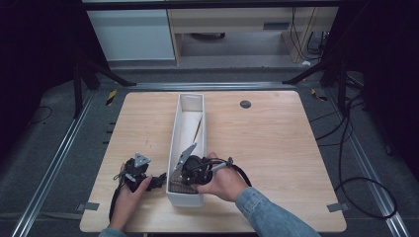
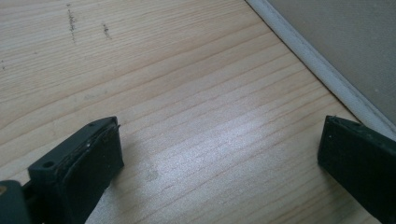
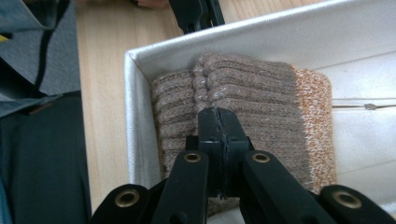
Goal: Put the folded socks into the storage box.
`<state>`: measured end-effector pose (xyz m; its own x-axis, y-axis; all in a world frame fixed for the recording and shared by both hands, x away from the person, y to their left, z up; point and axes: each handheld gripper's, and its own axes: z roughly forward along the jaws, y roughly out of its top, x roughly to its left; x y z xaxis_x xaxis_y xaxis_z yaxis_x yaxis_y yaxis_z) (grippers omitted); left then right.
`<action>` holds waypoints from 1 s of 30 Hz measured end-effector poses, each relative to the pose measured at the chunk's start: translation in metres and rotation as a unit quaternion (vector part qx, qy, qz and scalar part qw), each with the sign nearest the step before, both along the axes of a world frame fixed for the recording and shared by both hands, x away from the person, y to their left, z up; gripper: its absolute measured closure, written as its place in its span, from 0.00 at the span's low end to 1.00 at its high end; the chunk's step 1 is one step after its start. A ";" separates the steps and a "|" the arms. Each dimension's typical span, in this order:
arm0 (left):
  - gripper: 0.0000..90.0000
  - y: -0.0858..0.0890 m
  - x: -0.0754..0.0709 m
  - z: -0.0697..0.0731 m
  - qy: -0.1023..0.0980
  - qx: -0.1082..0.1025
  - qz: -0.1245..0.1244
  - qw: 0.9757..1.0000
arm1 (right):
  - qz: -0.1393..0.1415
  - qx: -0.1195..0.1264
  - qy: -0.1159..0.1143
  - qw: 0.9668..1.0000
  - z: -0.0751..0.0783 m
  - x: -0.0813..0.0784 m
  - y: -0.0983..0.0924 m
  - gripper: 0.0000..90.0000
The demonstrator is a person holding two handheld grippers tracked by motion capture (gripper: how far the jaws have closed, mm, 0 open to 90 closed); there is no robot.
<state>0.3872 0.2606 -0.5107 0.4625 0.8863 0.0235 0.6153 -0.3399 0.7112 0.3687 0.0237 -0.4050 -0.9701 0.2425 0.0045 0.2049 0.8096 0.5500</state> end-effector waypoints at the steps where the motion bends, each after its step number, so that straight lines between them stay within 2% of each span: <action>1: 0.00 0.000 0.000 0.000 0.000 0.000 0.000 1.000 | 0.001 -0.004 -0.002 1.000 -0.001 -0.001 0.001 1.00; 8: 0.00 0.000 0.000 0.000 0.000 0.000 0.000 1.000 | 0.008 -0.022 -0.012 1.000 -0.006 -0.003 0.005 1.00; 15: 0.00 0.000 0.000 0.000 0.000 0.000 0.000 1.000 | 0.008 -0.022 -0.017 1.000 -0.010 -0.004 0.006 1.00; 18: 0.00 0.000 0.000 0.000 0.001 0.000 0.001 1.000 | 0.010 -0.013 -0.020 1.000 -0.007 -0.003 0.004 1.00; 19: 0.00 0.000 0.000 0.000 0.000 0.000 0.001 1.000 | 0.006 -0.002 -0.016 1.000 -0.004 -0.002 0.001 1.00; 24: 0.00 0.000 0.000 0.000 0.000 0.000 0.001 1.000 | 0.000 0.012 -0.015 1.000 0.003 0.002 -0.005 1.00; 25: 0.00 0.000 0.000 0.000 0.000 0.001 0.000 1.000 | -0.005 0.021 -0.016 1.000 0.007 0.004 -0.009 1.00; 30: 0.00 0.000 0.000 0.000 0.000 0.000 0.001 1.000 | -0.016 0.030 -0.020 0.999 0.012 0.007 -0.014 0.97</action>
